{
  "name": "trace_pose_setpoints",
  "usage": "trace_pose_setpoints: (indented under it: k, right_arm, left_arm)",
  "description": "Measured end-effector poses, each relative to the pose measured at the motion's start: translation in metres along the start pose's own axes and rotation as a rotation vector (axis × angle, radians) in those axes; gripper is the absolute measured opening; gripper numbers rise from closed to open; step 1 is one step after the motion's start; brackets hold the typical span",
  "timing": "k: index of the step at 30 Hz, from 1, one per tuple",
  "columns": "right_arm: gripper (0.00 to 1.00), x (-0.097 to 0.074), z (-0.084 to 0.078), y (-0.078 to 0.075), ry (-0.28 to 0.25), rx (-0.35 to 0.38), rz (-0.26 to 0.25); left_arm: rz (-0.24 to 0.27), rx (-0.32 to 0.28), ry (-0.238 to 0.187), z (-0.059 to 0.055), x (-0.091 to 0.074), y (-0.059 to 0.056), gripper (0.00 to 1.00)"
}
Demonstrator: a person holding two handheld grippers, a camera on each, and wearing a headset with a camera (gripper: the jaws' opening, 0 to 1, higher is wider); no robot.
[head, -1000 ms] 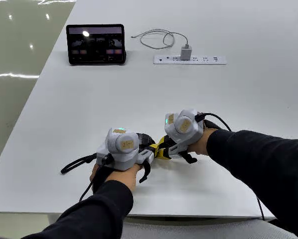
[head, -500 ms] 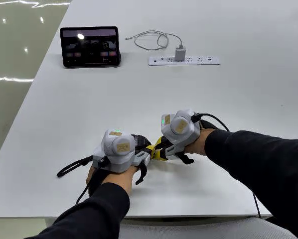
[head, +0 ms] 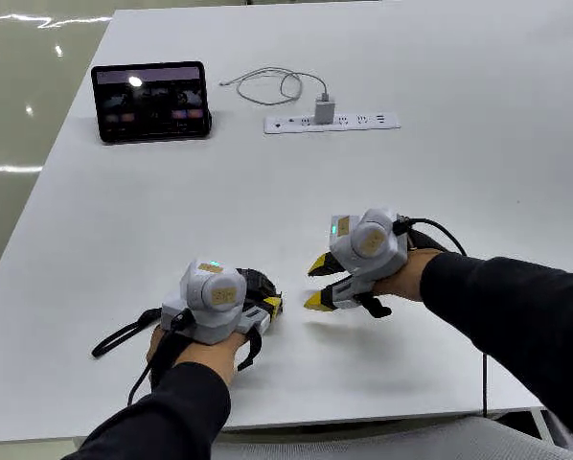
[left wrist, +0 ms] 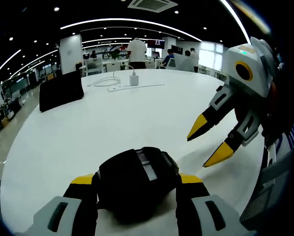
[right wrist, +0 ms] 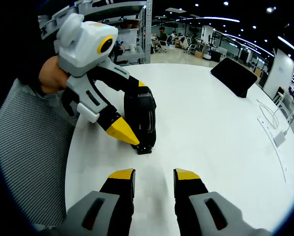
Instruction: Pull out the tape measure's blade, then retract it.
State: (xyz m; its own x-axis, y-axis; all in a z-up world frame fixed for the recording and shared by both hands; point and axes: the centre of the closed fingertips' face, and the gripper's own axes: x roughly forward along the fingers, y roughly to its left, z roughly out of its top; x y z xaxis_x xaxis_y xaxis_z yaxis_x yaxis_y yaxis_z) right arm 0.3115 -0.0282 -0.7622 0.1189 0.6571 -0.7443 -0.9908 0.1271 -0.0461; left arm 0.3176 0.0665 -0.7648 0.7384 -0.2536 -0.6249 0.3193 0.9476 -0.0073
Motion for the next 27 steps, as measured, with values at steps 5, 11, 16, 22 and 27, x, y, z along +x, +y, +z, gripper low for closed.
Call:
trace_pose_setpoints:
  k: [5,11,16,22,27]
  right_arm:
    - [0.31,-0.013,-0.008,-0.005,-0.018,0.034,-0.037]
    - [0.33,-0.030,-0.017,-0.004,-0.041,0.074,-0.062]
    - [0.40,-0.047,-0.027,-0.010,-0.082,0.148,-0.104]
    - [0.47,-0.061,-0.045,-0.005,-0.085,0.184,-0.124]
    - [0.53,-0.070,-0.055,-0.003,-0.093,0.209,-0.146]
  left_arm:
    - [-0.112,-0.045,0.042,-0.006,-0.001,-0.016,0.77]
    - [-0.184,-0.020,0.071,-0.011,-0.004,-0.019,0.87]
    - [-0.203,0.057,0.057,-0.008,-0.008,-0.013,0.98]
    - [-0.262,0.040,0.083,-0.009,-0.018,0.002,1.00]
    - [-0.306,0.042,0.057,-0.005,-0.027,0.016,1.00]
